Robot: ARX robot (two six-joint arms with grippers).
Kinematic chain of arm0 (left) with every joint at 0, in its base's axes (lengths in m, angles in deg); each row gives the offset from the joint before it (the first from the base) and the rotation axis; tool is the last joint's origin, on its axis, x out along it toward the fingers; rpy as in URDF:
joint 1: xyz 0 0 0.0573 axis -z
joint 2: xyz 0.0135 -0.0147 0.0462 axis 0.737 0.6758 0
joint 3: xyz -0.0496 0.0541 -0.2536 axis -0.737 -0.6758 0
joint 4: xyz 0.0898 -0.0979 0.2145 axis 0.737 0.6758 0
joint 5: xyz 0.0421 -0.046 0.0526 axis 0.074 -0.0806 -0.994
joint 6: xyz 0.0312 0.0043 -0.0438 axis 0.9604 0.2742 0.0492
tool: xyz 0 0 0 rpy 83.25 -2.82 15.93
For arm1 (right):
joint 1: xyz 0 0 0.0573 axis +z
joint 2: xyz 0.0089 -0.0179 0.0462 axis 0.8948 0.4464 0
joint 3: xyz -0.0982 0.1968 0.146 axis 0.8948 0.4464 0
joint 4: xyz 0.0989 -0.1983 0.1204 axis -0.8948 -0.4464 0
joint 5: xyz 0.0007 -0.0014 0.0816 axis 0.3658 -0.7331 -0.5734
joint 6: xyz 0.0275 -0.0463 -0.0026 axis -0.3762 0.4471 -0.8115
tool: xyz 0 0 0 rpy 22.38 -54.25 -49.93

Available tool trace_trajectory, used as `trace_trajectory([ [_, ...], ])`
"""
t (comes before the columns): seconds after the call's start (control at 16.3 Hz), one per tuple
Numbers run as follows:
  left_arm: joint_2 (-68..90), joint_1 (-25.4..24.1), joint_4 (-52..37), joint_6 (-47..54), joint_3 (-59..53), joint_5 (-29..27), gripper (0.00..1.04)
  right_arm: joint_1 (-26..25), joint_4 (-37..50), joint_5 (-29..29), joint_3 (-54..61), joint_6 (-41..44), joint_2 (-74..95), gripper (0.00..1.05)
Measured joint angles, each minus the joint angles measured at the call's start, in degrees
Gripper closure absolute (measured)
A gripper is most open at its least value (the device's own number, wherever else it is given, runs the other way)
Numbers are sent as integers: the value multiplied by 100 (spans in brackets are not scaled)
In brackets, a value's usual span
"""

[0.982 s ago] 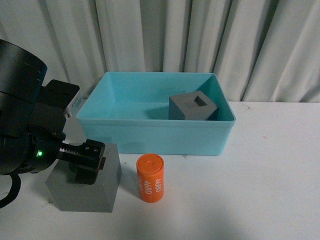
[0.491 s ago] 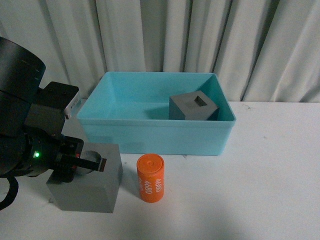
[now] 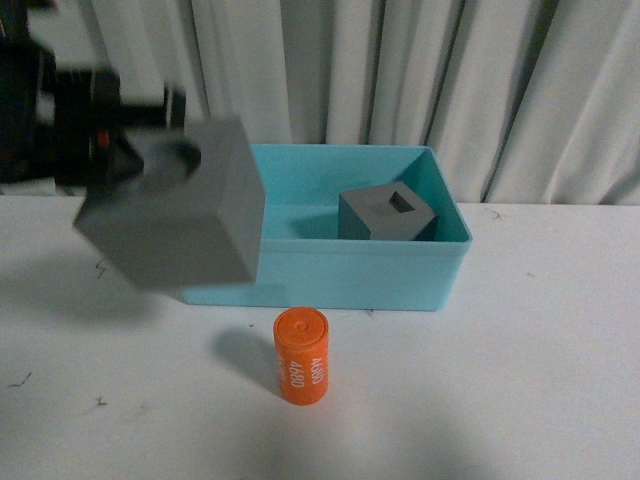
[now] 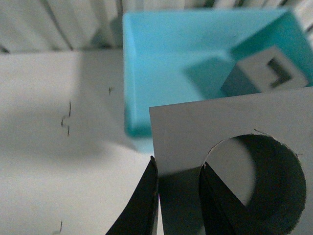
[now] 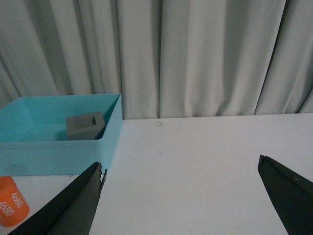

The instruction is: Place gray and orange parts in blue box

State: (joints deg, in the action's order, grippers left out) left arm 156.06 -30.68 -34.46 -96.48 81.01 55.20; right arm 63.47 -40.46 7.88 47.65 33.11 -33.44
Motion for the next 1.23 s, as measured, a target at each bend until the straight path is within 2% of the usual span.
trace_trajectory([
  [0.12,157,109,-120,-22,636,-98,86,0,0,0,0,0,0,6],
  [0.55,2601,210,-769,708,2415,-822,87,0,0,0,0,0,0,6],
  [0.86,3495,-59,-885,1211,2575,-892,87,0,2,0,0,0,0,6],
  [1.23,3630,-149,-935,1261,2656,-911,87,0,0,0,0,0,0,6],
])
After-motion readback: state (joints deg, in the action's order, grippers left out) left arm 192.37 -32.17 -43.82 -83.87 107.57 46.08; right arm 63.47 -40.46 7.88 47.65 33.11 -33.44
